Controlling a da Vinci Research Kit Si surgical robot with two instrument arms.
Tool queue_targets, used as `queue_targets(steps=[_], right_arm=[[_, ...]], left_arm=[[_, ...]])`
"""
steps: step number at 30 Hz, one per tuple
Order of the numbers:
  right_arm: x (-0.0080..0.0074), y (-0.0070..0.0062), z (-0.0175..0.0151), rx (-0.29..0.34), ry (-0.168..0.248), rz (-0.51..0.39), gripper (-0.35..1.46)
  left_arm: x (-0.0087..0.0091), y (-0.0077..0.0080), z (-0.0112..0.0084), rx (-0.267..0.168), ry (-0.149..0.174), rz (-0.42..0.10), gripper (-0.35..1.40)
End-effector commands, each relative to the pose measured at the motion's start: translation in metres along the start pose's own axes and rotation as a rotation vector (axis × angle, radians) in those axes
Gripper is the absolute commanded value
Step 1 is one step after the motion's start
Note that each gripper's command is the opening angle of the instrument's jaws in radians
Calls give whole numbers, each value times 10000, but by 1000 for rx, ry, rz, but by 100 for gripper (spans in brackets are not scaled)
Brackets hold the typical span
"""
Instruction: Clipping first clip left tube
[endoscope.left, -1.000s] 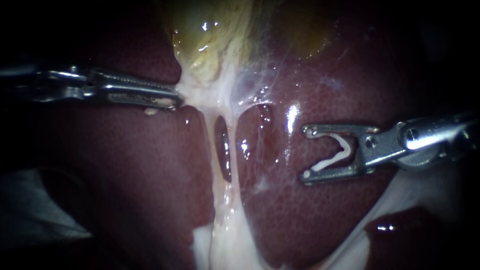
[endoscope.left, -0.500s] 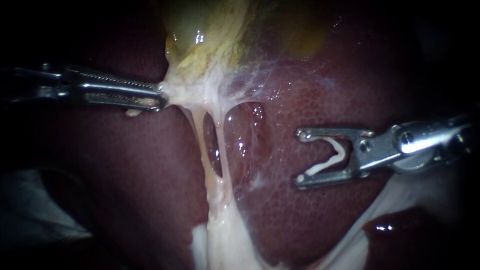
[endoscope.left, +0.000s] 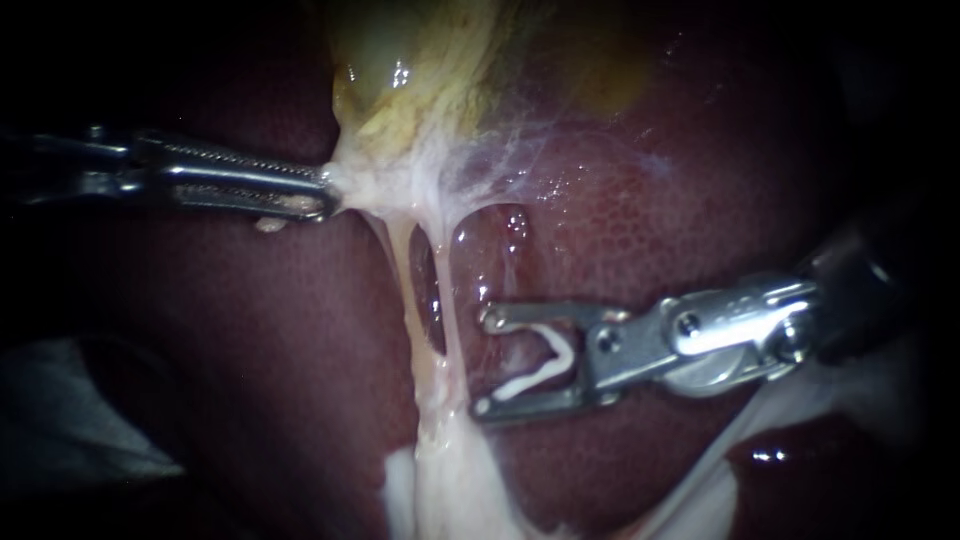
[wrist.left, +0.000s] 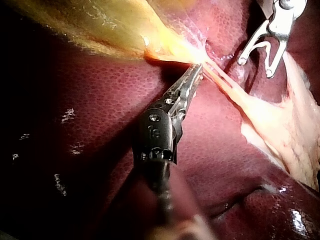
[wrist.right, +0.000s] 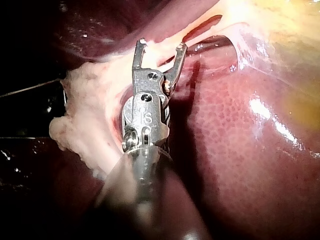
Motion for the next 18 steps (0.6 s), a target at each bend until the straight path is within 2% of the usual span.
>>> queue_targets(steps=[1,10,18], right_arm=[[0,0,5,0,4,7,50],[0,3,25,13,19,25,50],[-8,14,37,4,21,47,50]], left_arm=[[0,0,0,-1,0,0,-35],[0,-1,1,-1,0,0,-35],[0,-1,3,1,0,0,-35]])
